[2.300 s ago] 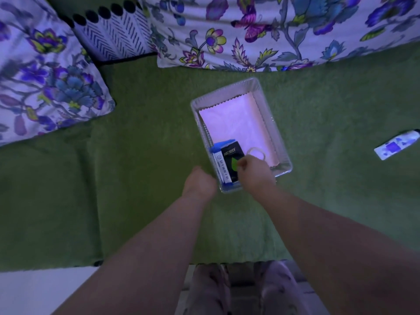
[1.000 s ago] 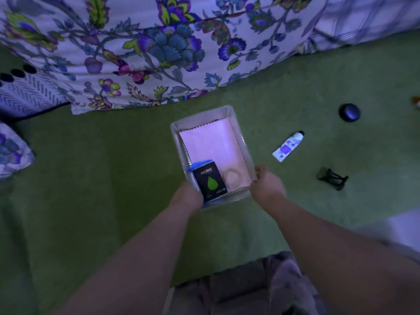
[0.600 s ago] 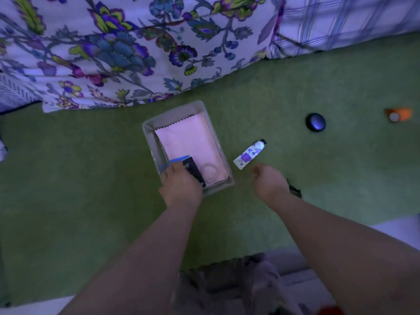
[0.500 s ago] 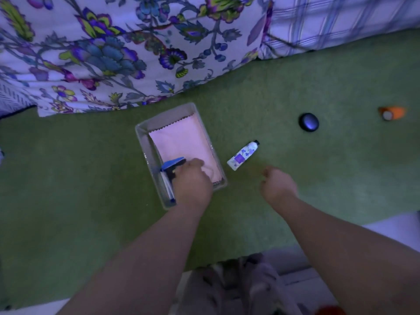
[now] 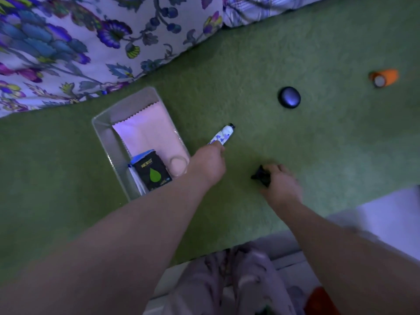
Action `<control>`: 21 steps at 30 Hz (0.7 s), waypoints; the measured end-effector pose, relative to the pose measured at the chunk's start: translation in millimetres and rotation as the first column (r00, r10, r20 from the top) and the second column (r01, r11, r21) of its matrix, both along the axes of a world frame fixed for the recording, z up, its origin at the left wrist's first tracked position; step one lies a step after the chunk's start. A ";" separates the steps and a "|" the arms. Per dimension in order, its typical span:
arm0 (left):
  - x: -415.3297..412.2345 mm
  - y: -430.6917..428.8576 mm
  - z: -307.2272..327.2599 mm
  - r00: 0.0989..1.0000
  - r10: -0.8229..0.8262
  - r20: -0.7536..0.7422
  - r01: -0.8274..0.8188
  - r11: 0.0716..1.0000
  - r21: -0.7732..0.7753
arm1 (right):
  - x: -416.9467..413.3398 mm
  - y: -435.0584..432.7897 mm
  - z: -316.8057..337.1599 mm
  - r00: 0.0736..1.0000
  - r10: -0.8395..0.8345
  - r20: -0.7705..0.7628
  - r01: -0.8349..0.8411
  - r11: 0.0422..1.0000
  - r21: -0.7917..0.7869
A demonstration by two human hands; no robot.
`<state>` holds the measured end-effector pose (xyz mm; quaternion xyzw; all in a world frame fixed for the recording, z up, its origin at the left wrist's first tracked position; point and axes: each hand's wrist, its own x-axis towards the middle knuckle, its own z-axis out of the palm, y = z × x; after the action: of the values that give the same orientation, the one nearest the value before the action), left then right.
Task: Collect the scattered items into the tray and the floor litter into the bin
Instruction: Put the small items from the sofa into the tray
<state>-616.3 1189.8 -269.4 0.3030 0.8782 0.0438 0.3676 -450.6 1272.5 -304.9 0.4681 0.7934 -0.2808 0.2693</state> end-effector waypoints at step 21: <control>-12.1 51.0 -36.3 0.981 -0.069 -0.183 0.025 0.973 -0.228 | -19.7 32.4 -8.7 0.964 -0.224 -0.142 0.214 0.973 -0.081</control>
<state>-628.5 1240.8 -305.8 0.2830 0.9011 -0.0937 0.3149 -470.3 1304.8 -313.6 0.5214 0.7453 -0.3691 0.1910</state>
